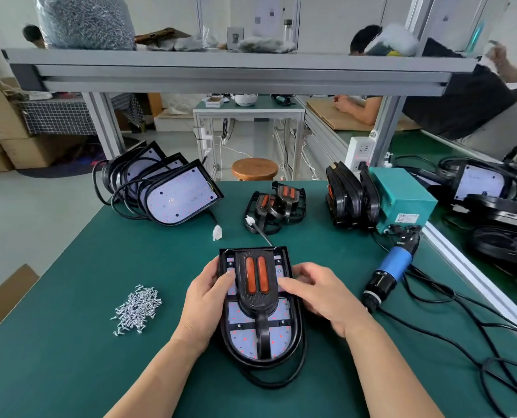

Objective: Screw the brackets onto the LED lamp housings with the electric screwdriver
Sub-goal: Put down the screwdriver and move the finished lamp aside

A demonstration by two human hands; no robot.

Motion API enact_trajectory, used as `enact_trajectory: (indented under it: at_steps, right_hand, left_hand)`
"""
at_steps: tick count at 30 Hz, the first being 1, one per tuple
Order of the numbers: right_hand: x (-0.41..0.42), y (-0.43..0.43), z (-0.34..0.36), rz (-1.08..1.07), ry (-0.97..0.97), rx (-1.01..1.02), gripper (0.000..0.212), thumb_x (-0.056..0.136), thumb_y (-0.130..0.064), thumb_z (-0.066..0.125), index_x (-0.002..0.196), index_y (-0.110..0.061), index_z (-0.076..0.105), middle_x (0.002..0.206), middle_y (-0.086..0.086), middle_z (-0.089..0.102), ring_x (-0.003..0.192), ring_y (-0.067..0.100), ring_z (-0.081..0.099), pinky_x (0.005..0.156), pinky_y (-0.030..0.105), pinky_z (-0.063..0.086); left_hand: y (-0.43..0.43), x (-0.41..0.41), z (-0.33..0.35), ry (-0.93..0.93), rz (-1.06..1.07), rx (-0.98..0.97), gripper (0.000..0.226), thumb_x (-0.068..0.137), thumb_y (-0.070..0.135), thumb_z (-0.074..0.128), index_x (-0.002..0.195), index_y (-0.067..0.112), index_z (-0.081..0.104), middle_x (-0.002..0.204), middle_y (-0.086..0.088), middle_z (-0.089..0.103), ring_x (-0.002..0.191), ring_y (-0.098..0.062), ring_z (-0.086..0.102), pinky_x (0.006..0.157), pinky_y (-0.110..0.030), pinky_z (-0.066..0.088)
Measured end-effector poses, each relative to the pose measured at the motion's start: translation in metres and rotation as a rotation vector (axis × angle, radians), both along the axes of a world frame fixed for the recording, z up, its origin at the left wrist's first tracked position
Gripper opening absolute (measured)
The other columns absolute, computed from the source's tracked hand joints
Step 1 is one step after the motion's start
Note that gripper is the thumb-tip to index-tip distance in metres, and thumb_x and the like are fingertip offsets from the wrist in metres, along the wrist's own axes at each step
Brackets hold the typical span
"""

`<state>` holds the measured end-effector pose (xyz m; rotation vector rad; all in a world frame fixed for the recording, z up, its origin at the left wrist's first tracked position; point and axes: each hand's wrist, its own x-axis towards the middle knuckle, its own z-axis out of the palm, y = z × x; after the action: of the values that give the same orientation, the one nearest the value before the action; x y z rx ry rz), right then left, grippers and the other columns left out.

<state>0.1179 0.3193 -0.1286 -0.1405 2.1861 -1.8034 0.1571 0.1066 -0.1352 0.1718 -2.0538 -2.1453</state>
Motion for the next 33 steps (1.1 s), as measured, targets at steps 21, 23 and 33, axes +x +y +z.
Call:
enact_trajectory:
  at_steps: [21,23,33]
  right_hand:
    - [0.034,0.093,0.050,-0.584,0.555,-0.060,0.023,0.091,-0.012,0.071,0.111,-0.023,0.070,0.062,-0.021,0.056,0.061,0.003,0.048,0.061,0.020,0.042]
    - [0.035,0.111,0.052,-0.695,0.577,-0.070,0.023,0.091,-0.011,0.071,0.112,-0.021,0.069,0.061,-0.021,0.055,0.058,0.003,0.046,0.058,0.021,0.040]
    - [0.044,0.207,0.050,-1.301,0.516,-0.145,0.025,0.073,-0.042,0.069,0.097,-0.036,0.063,0.081,-0.003,0.064,0.075,0.022,0.061,0.078,0.051,0.054]
  left_hand:
    - [0.029,-0.014,-0.024,0.074,-0.324,-1.483,0.062,0.100,0.063,0.017,0.158,0.044,0.009,0.167,0.020,0.002,0.155,-0.008,-0.004,0.126,-0.032,-0.003]
    - [0.037,-0.019,-0.027,0.079,-0.343,-1.482,0.064,0.099,0.064,0.013,0.159,0.043,0.002,0.167,0.018,-0.003,0.154,-0.008,-0.009,0.126,-0.033,-0.005]
    - [0.057,-0.035,-0.028,0.194,-0.359,-1.484,0.064,0.100,0.064,0.014,0.157,0.045,-0.009,0.165,0.021,-0.012,0.153,-0.005,-0.013,0.126,-0.032,-0.003]
